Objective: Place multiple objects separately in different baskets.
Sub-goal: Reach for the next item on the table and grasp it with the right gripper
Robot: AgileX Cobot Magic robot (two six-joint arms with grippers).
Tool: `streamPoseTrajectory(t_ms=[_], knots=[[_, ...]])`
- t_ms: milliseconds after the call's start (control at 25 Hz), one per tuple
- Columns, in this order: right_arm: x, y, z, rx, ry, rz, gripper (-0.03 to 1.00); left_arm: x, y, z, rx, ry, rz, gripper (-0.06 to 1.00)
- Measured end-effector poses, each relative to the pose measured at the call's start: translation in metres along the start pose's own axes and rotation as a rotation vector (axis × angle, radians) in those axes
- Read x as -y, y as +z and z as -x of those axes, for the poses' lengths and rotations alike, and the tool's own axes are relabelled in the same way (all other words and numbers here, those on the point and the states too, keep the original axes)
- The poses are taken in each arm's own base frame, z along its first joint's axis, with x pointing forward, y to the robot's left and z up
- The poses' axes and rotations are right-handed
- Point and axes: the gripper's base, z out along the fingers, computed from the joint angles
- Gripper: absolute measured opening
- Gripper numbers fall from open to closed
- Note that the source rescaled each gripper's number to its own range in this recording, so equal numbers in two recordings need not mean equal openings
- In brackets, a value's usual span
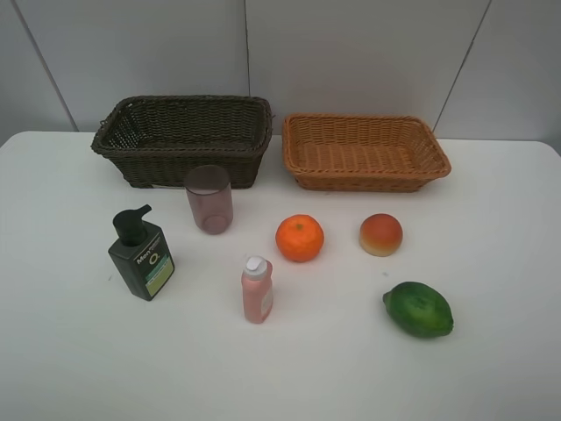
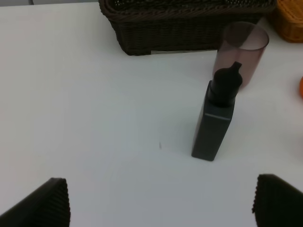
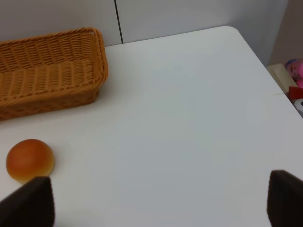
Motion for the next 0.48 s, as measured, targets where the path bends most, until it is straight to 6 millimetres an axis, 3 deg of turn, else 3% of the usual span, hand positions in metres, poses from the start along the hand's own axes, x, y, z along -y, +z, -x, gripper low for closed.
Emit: streamPoseTrajectory(t_ms=[480], knots=[[0.0000, 0.0000, 0.0000, 0.000, 0.000, 0.000, 0.93, 0.0000, 0.0000, 0.0000, 0.000, 0.000, 0.000, 1.00]])
